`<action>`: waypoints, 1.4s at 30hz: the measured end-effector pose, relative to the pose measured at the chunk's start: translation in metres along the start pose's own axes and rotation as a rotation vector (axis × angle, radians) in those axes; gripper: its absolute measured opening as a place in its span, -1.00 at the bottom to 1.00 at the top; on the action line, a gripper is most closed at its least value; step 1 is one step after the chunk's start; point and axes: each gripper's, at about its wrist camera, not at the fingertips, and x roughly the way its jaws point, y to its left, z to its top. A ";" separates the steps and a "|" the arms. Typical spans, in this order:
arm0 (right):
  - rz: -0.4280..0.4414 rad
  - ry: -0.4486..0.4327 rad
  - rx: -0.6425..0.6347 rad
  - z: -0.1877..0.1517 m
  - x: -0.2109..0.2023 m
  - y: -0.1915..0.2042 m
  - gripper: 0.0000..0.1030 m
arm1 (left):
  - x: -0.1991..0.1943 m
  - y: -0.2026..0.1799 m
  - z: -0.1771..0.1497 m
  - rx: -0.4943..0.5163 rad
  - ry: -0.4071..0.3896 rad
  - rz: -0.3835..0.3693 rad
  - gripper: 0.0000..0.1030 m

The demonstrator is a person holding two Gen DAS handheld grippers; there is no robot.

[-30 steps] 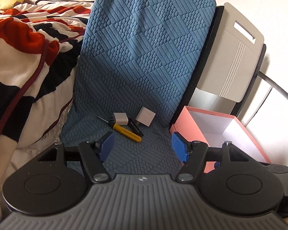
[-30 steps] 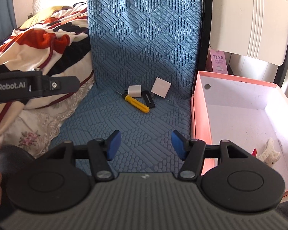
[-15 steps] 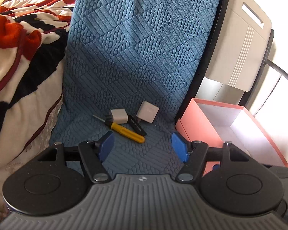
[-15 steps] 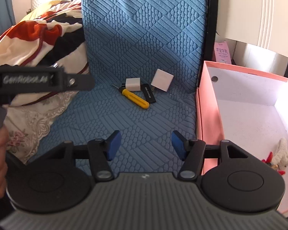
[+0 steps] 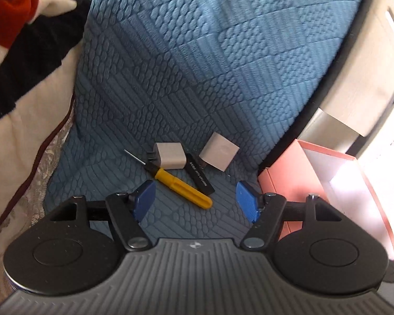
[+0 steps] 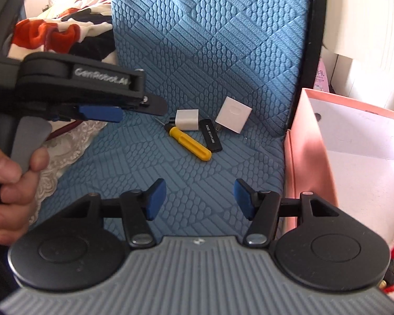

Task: Organize rigid objects
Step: 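Grasp the white charger with the right gripper while the left gripper approaches the other charger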

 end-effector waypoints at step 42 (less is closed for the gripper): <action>0.059 0.055 0.373 0.097 0.185 -0.106 0.15 | 0.138 0.024 0.046 0.151 0.172 0.077 0.42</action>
